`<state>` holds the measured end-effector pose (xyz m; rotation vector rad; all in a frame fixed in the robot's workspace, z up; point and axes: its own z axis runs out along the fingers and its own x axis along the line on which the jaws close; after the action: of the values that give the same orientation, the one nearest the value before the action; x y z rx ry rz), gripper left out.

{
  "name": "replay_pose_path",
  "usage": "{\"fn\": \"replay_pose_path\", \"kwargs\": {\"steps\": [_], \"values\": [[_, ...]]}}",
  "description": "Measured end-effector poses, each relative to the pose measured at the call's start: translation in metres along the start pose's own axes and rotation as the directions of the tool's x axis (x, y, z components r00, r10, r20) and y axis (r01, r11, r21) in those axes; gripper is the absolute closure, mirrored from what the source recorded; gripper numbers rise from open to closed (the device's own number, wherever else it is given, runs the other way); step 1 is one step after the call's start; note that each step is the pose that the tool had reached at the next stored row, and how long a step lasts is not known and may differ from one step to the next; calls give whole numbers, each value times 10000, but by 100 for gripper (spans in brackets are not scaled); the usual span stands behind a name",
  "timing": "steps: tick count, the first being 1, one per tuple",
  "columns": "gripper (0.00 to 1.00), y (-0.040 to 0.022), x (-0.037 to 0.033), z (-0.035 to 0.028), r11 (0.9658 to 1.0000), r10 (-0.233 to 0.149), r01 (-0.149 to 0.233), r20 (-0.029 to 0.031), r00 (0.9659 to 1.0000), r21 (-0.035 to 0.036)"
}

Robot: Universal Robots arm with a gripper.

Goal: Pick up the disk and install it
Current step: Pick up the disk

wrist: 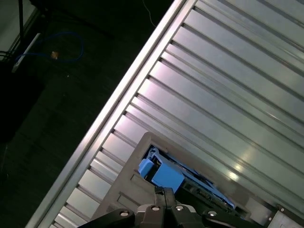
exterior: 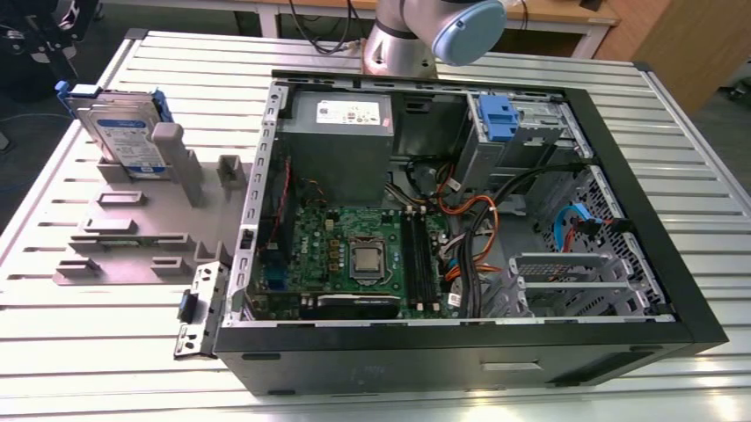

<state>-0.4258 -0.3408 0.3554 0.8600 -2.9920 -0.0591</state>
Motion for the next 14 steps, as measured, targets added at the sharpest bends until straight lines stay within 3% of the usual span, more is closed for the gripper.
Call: {"fn": "replay_pose_path", "kwargs": {"steps": [4, 8, 11, 14], "values": [[89, 0, 0, 0, 10000, -88, 88, -4, 10000, 1], [89, 0, 0, 0, 9987, -511, 511, -23, 9987, 8], [89, 0, 0, 0, 9954, -957, 957, -43, 9954, 14], [89, 0, 0, 1, 9888, -1494, 1494, -68, 9887, 19]]}}
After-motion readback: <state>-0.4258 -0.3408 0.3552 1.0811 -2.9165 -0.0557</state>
